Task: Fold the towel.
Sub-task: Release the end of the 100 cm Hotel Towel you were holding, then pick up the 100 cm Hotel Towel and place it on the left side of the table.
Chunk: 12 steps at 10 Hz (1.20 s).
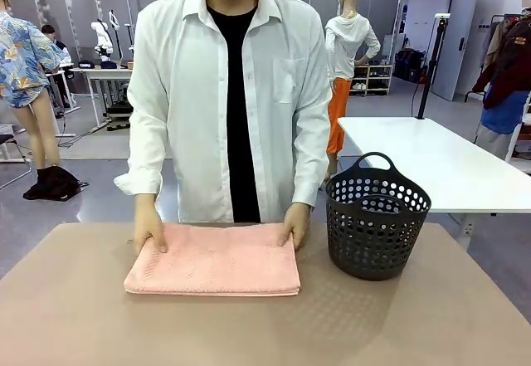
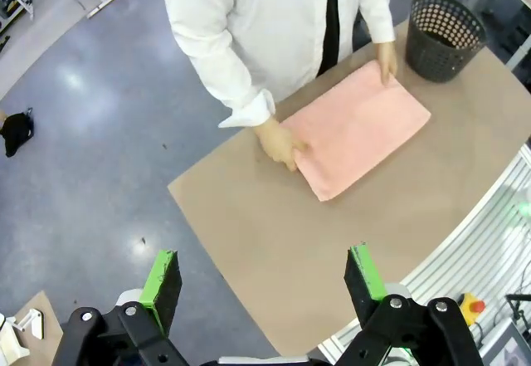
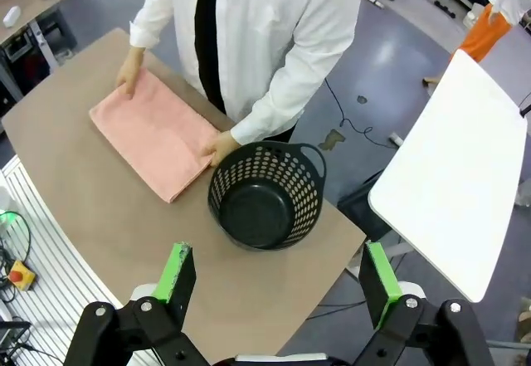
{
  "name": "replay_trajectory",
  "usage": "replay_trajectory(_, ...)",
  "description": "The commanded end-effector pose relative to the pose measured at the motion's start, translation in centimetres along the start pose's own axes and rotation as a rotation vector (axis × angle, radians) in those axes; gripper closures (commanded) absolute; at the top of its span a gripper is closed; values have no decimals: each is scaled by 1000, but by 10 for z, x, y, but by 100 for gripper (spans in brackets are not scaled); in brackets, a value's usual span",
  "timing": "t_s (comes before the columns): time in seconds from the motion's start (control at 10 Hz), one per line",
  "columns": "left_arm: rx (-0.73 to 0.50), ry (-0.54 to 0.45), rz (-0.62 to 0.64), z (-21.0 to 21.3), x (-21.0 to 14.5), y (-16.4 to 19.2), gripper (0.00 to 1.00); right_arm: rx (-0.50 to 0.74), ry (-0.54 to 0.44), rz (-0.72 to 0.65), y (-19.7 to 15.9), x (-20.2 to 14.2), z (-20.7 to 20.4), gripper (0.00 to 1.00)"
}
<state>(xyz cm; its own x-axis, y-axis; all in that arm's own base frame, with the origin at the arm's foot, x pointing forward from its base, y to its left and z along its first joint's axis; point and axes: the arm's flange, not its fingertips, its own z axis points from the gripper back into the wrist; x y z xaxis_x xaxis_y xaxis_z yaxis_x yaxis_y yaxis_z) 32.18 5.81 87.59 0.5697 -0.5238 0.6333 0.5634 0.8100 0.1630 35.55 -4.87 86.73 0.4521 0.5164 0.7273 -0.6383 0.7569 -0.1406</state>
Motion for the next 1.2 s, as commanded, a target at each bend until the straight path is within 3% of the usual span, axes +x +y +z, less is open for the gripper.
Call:
replay_trajectory(0.0,-2,15,-3,5,3,0,0,13,-2,-8,-1,2,1,0)
replay_trajectory(1.1,-2,15,-3,5,3,0,0,13,-2,-8,-1,2,1,0)
